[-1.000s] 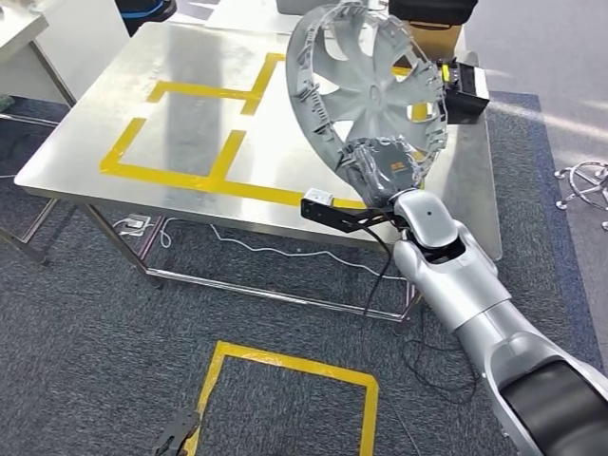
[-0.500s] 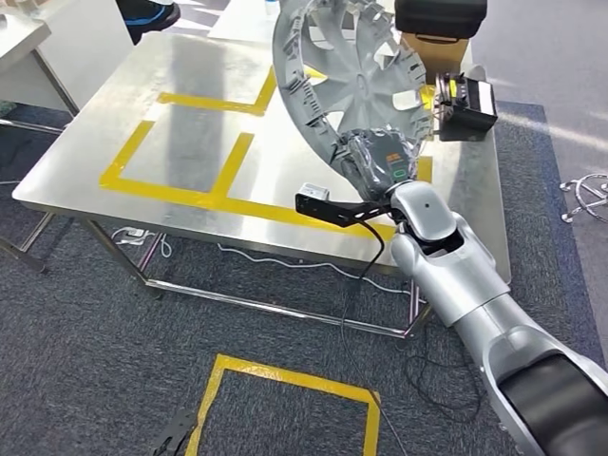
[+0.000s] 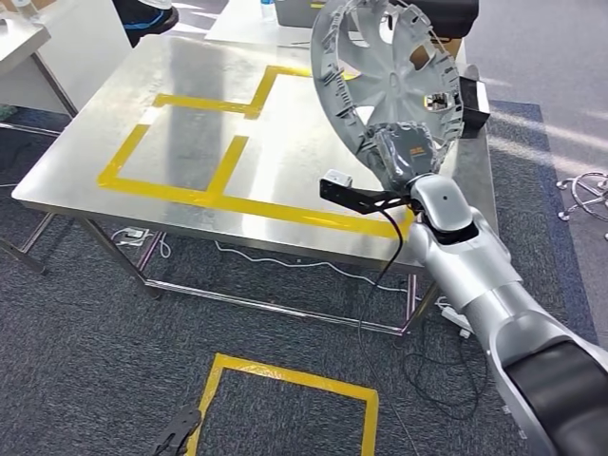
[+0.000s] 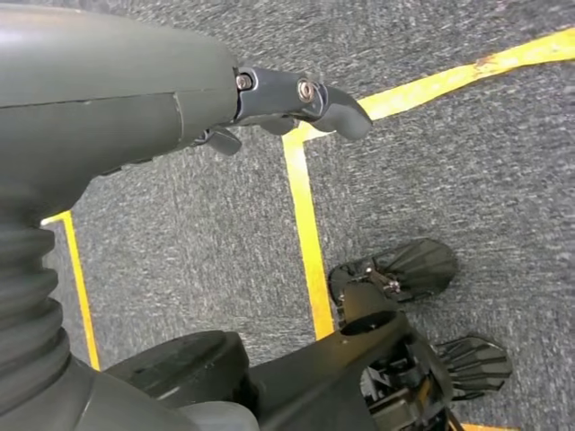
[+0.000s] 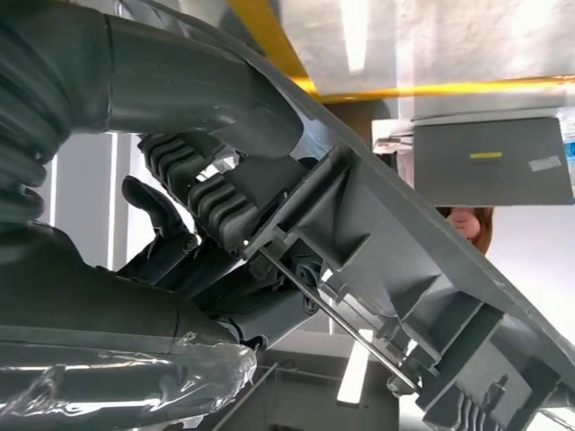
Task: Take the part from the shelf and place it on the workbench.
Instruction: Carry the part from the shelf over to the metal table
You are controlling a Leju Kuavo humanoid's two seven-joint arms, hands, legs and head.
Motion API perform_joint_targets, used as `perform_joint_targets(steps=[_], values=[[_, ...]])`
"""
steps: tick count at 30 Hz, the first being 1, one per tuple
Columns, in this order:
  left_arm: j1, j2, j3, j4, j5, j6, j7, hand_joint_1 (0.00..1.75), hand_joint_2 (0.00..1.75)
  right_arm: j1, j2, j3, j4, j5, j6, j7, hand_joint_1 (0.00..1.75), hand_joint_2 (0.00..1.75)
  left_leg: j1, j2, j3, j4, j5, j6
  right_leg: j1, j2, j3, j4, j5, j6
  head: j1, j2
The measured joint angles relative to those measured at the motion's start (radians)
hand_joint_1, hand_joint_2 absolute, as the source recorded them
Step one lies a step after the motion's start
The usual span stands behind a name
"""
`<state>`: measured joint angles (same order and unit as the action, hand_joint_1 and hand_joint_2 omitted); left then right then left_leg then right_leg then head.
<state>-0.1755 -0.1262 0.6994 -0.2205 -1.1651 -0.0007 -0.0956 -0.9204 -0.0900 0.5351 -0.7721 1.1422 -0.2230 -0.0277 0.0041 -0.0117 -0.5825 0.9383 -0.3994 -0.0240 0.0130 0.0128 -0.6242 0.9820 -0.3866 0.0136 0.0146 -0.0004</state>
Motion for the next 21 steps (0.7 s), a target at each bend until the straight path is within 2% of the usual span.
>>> perform_joint_targets(steps=[4,8,21], values=[[-0.015,0.000,-0.014,0.000,-0.011,-0.006,0.005,0.00,1.75,-0.065,0.000,-0.020,0.144,0.025,-0.030,-0.025,1.75,1.75,-0.004,0.000,0.000,0.001,0.003,0.003,-0.004,-0.001,0.001,-0.001,0.004,0.004,0.000,0.000],[-0.023,0.000,-0.019,0.000,-0.016,-0.008,0.006,0.00,1.75,-0.088,0.000,-0.034,0.231,0.033,-0.036,-0.029,1.75,1.75,-0.006,0.000,0.000,0.003,0.004,0.005,-0.006,0.000,0.002,-0.001,0.007,0.006,0.000,0.000],[-0.028,0.000,-0.019,0.000,-0.018,-0.011,0.007,0.00,1.75,-0.094,0.004,-0.040,0.324,0.052,-0.034,-0.066,1.75,1.75,-0.008,0.000,-0.001,0.004,0.004,0.007,-0.008,0.000,0.001,-0.001,0.007,0.007,0.000,0.000]])
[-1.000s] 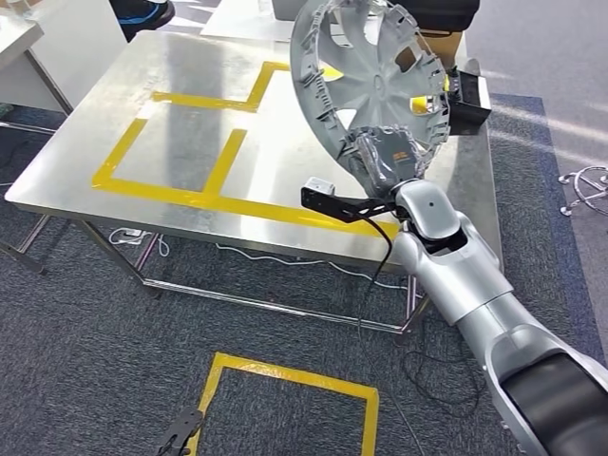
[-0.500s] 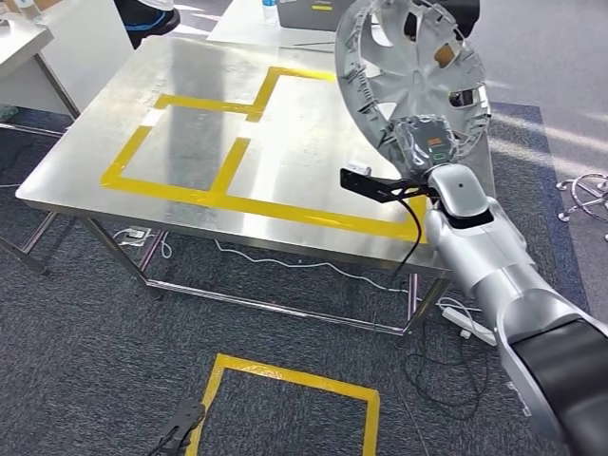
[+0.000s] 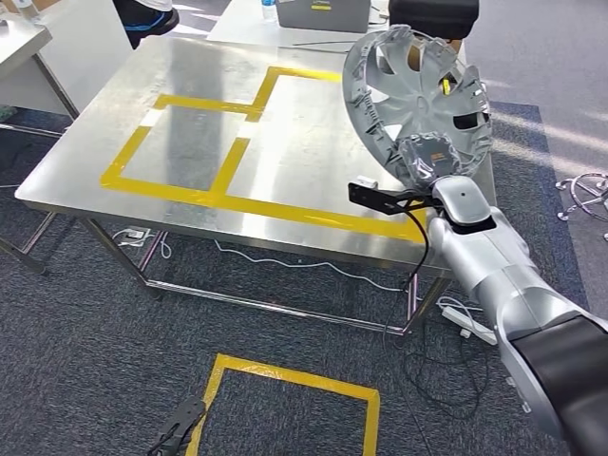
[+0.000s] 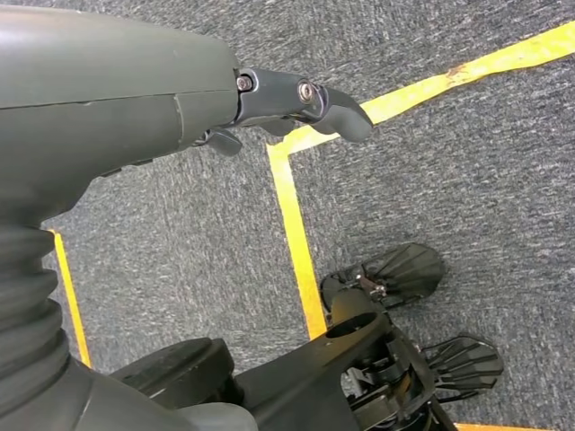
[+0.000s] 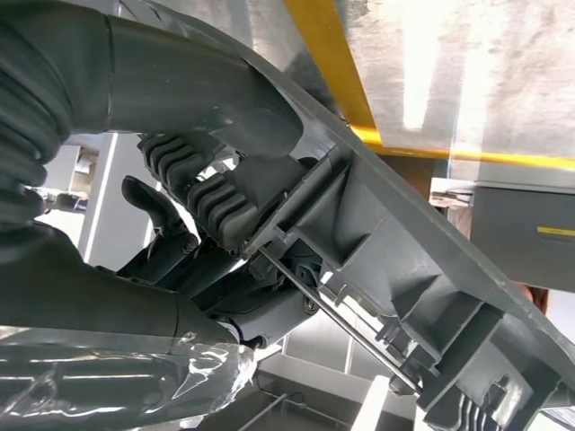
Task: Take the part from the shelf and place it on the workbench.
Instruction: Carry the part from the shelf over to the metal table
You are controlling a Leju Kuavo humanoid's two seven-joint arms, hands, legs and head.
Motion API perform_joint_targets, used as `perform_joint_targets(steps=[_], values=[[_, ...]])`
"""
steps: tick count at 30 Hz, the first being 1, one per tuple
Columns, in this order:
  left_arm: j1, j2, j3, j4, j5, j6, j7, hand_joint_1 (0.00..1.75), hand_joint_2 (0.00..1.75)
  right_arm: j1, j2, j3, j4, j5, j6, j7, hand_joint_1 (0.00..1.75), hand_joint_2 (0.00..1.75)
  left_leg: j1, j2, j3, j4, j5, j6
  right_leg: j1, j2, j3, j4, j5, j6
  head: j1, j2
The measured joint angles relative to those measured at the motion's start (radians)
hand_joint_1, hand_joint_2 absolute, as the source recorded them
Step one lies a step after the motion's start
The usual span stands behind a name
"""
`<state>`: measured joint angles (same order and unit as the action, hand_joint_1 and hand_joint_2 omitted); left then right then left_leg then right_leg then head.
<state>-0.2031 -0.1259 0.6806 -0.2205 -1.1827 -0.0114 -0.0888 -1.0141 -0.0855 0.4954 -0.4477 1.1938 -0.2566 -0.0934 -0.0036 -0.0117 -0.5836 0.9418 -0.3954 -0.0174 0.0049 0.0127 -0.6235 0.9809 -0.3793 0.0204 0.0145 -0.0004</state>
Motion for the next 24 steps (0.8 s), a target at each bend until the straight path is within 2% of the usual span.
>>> perform_joint_targets(steps=[18,24], values=[[0.000,0.000,-0.003,0.000,-0.013,-0.005,-0.024,0.00,1.75,0.007,0.017,0.000,-0.012,0.013,-0.032,-0.121,1.75,1.75,0.000,0.000,-0.001,0.000,0.000,0.000,0.000,0.000,-0.001,0.000,0.000,0.000,0.000,0.000],[-0.001,0.000,-0.018,0.000,-0.023,-0.007,-0.027,0.00,1.75,0.007,0.053,0.022,-0.074,0.032,-0.015,-0.140,1.75,1.75,0.000,0.000,-0.001,0.000,0.000,0.000,0.000,0.000,-0.001,0.000,0.000,0.000,0.000,0.000]])
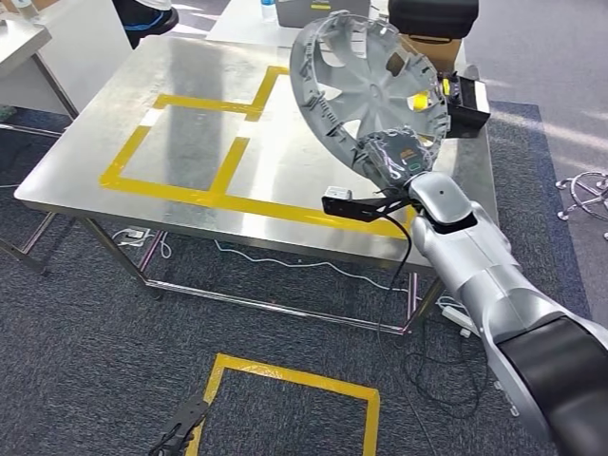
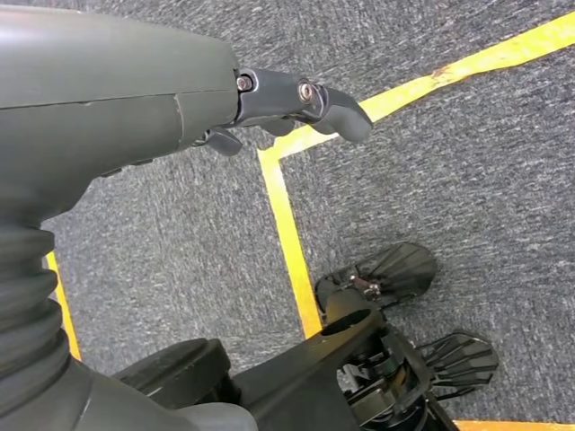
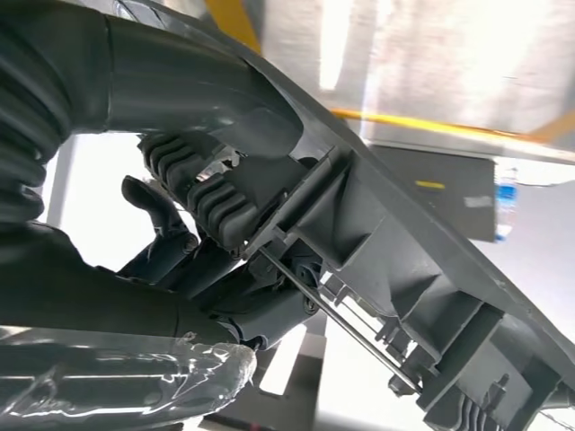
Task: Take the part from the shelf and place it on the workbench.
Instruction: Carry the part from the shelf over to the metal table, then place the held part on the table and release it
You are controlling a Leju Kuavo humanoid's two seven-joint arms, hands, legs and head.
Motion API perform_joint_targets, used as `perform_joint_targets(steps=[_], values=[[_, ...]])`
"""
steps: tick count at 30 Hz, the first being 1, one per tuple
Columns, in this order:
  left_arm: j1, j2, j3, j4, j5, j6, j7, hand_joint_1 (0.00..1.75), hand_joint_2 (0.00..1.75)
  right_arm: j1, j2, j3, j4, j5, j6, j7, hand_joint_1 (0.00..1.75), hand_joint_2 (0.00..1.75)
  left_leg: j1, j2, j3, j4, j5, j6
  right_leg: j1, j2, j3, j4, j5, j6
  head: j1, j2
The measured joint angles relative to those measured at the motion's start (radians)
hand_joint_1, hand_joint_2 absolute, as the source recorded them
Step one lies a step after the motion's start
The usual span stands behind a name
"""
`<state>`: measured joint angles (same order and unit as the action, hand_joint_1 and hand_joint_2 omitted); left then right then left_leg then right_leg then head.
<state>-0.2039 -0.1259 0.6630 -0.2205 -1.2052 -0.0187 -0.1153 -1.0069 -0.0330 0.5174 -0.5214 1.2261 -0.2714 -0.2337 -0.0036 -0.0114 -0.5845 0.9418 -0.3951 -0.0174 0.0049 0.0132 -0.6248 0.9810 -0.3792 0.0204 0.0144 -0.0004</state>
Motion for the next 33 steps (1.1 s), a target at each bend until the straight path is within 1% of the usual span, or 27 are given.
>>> perform_joint_targets(steps=[5,10,18,22,23,27,33], values=[[0.000,0.000,-0.007,0.000,-0.002,0.000,-0.002,0.00,1.75,0.000,0.022,0.032,-0.046,0.003,0.024,0.008,1.75,1.75,0.000,0.000,0.000,0.000,0.000,0.000,0.000,-0.001,0.000,0.000,0.000,0.000,0.000,0.000],[0.000,0.000,-0.007,0.000,-0.003,0.000,-0.002,0.00,1.75,-0.001,0.026,0.047,-0.063,0.002,0.027,0.007,1.75,1.75,0.000,0.000,-0.001,0.000,0.000,0.000,0.000,-0.001,0.000,0.000,0.000,0.000,0.000,0.000],[0.000,-0.001,-0.008,0.000,-0.009,-0.013,-0.014,0.00,1.75,-0.001,0.037,0.090,-0.100,-0.009,0.048,-0.019,1.75,1.75,-0.001,0.000,-0.002,0.001,0.000,0.000,0.000,-0.001,0.000,0.000,0.000,0.000,0.000,0.000],[0.000,-0.001,-0.009,0.000,-0.011,-0.024,-0.021,0.00,1.75,-0.001,0.045,0.114,-0.116,-0.007,0.060,-0.003,0.00,1.75,0.000,0.000,-0.002,0.001,0.000,0.000,0.000,-0.001,0.000,0.000,0.000,0.000,0.000,0.000],[0.000,0.000,-0.011,0.000,-0.012,-0.024,-0.022,0.00,1.75,-0.001,0.046,0.119,-0.119,-0.006,0.064,0.004,0.00,1.75,0.000,0.000,-0.002,0.001,0.000,0.000,0.000,-0.001,0.000,0.000,0.000,0.000,0.000,0.000],[0.000,0.000,-0.013,0.000,-0.007,-0.012,-0.024,0.00,0.00,-0.002,0.047,0.138,-0.122,-0.008,0.068,0.019,0.00,1.75,-0.001,0.000,-0.002,0.001,0.000,0.000,0.000,-0.001,0.000,0.000,0.000,0.000,0.000,0.000],[0.001,0.000,-0.013,0.000,0.000,-0.009,-0.026,0.00,0.00,-0.003,0.050,0.163,-0.133,-0.014,0.068,0.020,0.00,1.75,-0.001,0.000,-0.002,0.001,0.000,0.000,0.000,-0.001,0.000,0.000,0.000,0.000,0.000,0.000]])
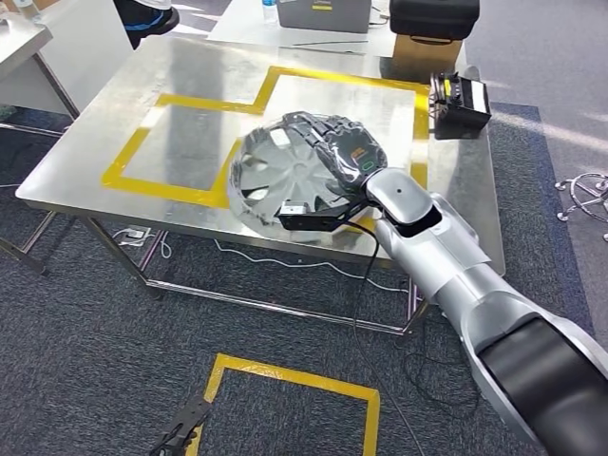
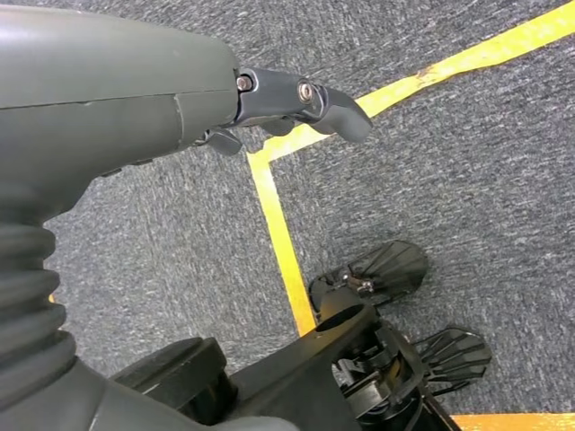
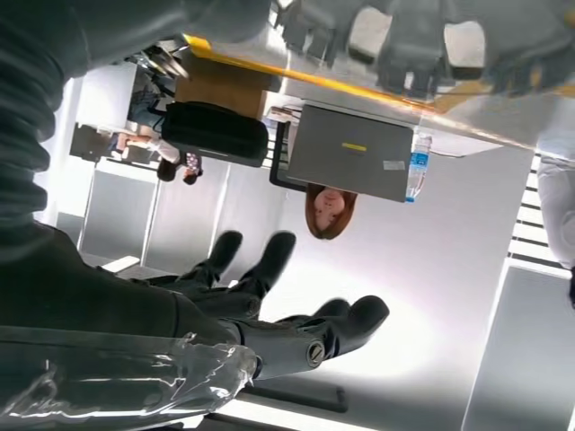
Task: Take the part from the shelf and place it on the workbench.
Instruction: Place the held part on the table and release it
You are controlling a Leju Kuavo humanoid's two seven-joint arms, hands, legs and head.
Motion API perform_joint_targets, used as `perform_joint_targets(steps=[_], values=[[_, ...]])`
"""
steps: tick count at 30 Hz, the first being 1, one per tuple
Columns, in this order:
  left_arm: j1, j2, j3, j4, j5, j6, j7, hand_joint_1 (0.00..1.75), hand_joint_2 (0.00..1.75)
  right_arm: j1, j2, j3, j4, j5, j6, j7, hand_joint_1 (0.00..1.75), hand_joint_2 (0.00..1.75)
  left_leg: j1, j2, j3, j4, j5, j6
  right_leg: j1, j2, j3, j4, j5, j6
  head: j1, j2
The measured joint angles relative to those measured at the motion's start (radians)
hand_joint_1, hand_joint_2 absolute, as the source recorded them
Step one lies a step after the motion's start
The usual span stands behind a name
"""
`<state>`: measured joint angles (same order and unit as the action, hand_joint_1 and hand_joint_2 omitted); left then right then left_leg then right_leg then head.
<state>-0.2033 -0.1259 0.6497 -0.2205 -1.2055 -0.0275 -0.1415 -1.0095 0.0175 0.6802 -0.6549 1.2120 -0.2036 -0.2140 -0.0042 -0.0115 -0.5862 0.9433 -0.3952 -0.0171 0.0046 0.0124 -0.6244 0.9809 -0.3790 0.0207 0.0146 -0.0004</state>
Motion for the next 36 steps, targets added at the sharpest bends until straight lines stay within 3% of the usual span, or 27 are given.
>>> perform_joint_targets(steps=[26,30,36], values=[[0.000,0.000,0.000,0.000,-0.001,-0.005,0.003,0.00,0.00,0.001,0.021,0.059,-0.014,-0.006,0.009,0.007,0.00,1.75,0.000,0.000,0.001,0.000,0.000,0.000,0.000,0.000,0.001,0.000,0.000,0.000,0.000,0.000],[0.000,0.001,0.000,0.000,0.000,-0.002,0.004,0.00,0.00,0.002,0.021,0.062,-0.017,-0.024,0.003,0.016,0.00,0.00,0.000,0.000,0.001,0.000,0.000,0.000,0.000,0.000,0.000,0.000,0.000,0.000,0.000,0.000],[0.000,0.003,0.003,0.000,0.015,0.014,0.033,0.00,0.00,0.024,0.016,0.055,-0.040,-0.044,-0.019,0.018,0.00,0.00,-0.001,0.000,0.001,0.003,-0.002,0.003,-0.001,0.001,0.001,-0.001,0.000,0.001,0.000,0.000]])
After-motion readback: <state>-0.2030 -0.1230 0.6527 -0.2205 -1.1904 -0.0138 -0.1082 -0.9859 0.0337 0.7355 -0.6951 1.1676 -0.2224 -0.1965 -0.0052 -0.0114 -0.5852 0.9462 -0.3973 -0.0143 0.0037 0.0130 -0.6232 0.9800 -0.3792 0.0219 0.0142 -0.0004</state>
